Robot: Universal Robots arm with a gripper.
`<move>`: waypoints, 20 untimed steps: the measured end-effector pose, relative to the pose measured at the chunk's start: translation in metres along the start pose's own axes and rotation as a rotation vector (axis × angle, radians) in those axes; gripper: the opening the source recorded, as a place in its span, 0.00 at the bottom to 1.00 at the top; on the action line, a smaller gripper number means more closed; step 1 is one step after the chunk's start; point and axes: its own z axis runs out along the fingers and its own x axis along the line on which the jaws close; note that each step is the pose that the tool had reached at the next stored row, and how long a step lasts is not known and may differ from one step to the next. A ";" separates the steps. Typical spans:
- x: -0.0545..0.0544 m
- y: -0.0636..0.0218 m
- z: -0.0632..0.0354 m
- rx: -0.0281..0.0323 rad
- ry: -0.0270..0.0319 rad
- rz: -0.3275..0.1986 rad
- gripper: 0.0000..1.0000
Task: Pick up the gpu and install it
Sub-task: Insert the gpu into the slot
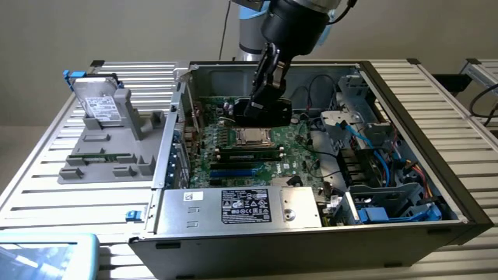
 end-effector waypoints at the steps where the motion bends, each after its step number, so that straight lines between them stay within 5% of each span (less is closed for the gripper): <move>1: 0.000 -0.0008 0.0009 -0.0018 -0.0013 -0.001 0.28; 4: 0.001 -0.0030 0.0023 -0.0107 -0.0042 -0.003 0.28; 20: 0.000 -0.0060 0.0107 -0.0101 -0.0057 -0.004 0.28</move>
